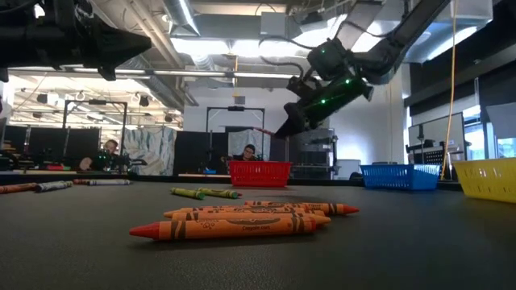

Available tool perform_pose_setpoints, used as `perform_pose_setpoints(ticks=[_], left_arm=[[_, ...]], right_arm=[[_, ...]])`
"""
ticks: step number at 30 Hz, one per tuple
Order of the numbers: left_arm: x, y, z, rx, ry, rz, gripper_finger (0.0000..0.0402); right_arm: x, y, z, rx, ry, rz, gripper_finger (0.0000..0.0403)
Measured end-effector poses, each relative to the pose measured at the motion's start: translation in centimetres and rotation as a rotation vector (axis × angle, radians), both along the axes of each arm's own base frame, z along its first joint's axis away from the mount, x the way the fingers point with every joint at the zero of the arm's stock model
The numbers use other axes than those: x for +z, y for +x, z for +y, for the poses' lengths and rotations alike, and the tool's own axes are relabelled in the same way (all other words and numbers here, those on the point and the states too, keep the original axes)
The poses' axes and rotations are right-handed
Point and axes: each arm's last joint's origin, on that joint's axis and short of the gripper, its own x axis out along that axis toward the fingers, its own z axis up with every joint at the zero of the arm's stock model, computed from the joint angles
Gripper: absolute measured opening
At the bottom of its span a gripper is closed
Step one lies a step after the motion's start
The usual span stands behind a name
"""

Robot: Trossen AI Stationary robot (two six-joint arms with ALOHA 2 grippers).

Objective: Sort crayons
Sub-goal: Put the orange crayon into the red bin

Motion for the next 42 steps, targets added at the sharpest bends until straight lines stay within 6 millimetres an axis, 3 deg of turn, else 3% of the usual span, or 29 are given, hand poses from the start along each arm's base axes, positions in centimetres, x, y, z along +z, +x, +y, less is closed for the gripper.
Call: perform_pose_setpoints(ticks=[4,10,18,21,24,30,36,42], left_arm=[[0.0,0.0,0.0,0.021,0.011,0.001,0.0025],[0.1,0.0,0.0,0.019,0.081,0.011,0.0025],[0.1,0.0,0.0,0.026,0.117,0.027,0.0025],[-0.3,0.3,0.0,0.022,0.148,0.079,0.0025],[-1.1,0.9,-0.1,0.011,0.153,0.150,0.0025],[-2.2,1.6,-0.2,-0.014,0.113,0.234,0.0025],[-2.7,2.0,-0.7,-0.192,0.090,0.257,0.0025],[-2.8,2.1,-1.0,-0.310,0.058,0.256,0.0025]], right_arm=[[-0.7,-0.1,-1.8,0.020,0.006,-0.061,0.0024],[-1.8,-0.1,-2.9,0.017,0.000,-0.082,0.0034],[-1.7,-0.2,-2.9,0.023,-0.023,-0.065,0.0127],[-0.4,-0.5,-2.0,0.070,-0.007,-0.051,0.0157],[1.2,-0.3,0.3,0.188,0.039,-0.057,0.0172],[0.7,1.2,7.1,0.400,0.190,0.036,0.0176],[-1.4,3.2,12.8,0.363,0.234,0.072,0.0172],[-3.3,4.4,16.7,0.244,0.293,0.017,0.0172]])
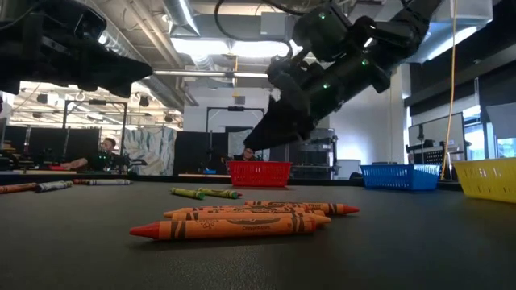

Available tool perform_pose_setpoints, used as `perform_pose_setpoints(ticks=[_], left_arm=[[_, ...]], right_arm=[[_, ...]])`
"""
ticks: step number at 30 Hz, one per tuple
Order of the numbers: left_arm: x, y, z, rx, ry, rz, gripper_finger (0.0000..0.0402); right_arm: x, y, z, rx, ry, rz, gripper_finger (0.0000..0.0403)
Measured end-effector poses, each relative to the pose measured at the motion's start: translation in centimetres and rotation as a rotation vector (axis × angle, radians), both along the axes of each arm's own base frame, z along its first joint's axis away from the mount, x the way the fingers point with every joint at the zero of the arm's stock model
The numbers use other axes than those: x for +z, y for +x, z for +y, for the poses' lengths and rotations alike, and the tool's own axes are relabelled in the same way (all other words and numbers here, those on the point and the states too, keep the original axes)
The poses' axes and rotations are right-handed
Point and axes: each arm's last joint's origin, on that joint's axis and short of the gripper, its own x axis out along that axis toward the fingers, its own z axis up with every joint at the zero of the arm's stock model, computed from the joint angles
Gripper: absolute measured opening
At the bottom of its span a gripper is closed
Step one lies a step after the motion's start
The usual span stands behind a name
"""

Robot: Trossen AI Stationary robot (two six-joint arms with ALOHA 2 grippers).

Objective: Sort crayons
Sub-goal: Put the orange crayon into the red bin

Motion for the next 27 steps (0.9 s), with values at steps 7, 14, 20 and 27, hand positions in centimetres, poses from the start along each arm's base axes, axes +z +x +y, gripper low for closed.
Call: perform_pose_setpoints(ticks=[7,14,20,27], left_arm=[[0.1,0.0,0.1,0.032,-0.052,-0.008,0.0025],[0.4,0.0,0.1,0.031,-0.056,-0.042,0.0025],[0.4,0.0,0.1,0.033,-0.053,-0.045,0.0025],[0.4,0.0,0.1,0.034,-0.051,-0.045,0.0025]], right_arm=[[-1.9,1.4,2.6,-0.048,0.058,-0.071,0.0172],[-3.6,3.6,3.3,-0.047,0.043,-0.019,0.0172],[-3.5,3.9,2.9,-0.137,-0.043,0.102,0.0172],[-3.5,4.1,2.8,-0.158,-0.039,0.104,0.0172]])
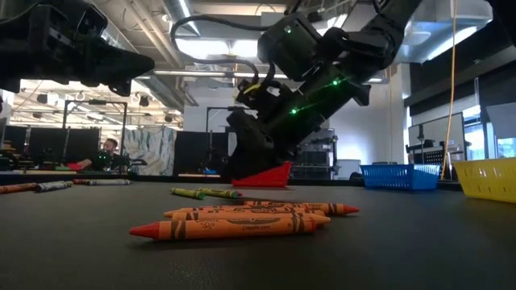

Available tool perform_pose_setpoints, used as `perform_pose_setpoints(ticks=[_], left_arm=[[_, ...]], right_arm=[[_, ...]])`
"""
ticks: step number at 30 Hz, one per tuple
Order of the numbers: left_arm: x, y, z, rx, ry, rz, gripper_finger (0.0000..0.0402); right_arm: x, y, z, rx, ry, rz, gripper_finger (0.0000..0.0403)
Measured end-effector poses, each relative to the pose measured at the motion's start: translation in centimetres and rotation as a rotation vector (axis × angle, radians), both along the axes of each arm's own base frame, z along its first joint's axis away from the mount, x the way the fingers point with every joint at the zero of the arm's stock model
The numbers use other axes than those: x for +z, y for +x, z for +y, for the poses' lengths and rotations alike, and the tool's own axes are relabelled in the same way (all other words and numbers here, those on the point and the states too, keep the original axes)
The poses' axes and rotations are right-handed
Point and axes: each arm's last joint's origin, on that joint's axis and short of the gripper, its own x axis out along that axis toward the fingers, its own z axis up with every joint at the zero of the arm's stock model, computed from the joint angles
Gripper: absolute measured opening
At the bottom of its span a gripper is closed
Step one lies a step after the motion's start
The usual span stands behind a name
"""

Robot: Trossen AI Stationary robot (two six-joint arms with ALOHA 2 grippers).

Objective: Sort crayons
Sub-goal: Put the orange crayon into the red bin

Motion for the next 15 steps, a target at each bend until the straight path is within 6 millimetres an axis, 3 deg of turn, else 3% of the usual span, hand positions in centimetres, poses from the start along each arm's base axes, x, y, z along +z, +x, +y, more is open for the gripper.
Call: perform_pose_setpoints(ticks=[15], left_arm=[[-0.09,0.00,-0.03,-0.007,0.059,0.010,0.0025]], right_arm=[[0.05,-0.03,0.12,-0.047,-0.018,-0.012,0.0172]])
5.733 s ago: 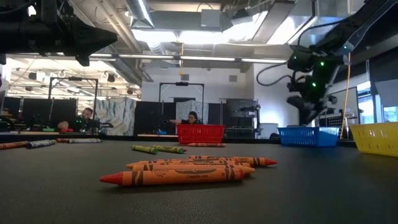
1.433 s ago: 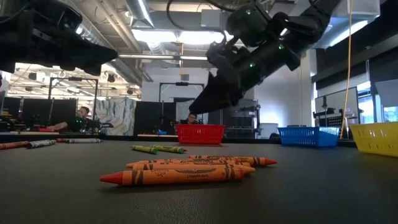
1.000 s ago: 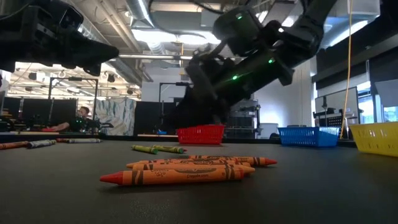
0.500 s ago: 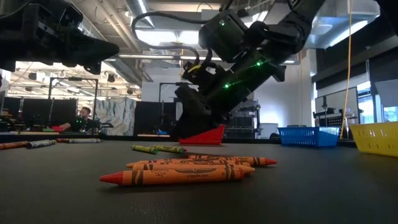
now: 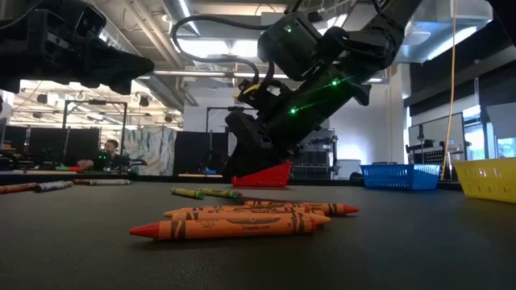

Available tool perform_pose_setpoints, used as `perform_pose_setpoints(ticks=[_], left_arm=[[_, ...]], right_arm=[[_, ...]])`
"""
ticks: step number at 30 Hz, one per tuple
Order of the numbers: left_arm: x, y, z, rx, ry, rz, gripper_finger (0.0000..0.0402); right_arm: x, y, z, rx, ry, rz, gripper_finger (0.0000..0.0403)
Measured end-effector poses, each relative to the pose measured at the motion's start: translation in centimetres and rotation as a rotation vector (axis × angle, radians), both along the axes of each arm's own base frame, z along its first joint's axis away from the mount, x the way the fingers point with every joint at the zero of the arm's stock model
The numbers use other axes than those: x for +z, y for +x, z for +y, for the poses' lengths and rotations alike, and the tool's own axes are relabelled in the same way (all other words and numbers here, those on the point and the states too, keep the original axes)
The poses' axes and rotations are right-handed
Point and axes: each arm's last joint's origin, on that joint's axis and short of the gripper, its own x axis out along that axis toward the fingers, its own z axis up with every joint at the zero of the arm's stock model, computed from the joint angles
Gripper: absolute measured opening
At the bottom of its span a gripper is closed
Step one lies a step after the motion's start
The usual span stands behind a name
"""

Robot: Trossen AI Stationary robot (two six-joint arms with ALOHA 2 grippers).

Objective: Sort crayons
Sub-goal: Put the orange crayon into the red bin

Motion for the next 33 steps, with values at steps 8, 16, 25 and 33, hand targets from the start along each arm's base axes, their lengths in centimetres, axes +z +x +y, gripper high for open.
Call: perform_pose_setpoints(ticks=[8,16,25,33], left_arm=[[0.1,0.0,0.0,0.010,0.001,-0.006,0.0025],[0.1,0.0,0.1,0.036,0.001,-0.006,0.0025],[0.1,0.0,0.1,0.035,0.001,-0.006,0.0025],[0.2,0.0,0.1,0.036,0.000,-0.017,0.0025]], right_arm=[[-0.2,0.0,0.1,0.010,0.006,0.006,0.0172],[-0.3,0.0,0.3,-0.015,0.047,-0.008,0.0172],[-1.6,0.2,0.4,-0.025,0.081,-0.011,0.0172],[-1.7,0.4,0.5,-0.002,0.089,-0.021,0.0172]])
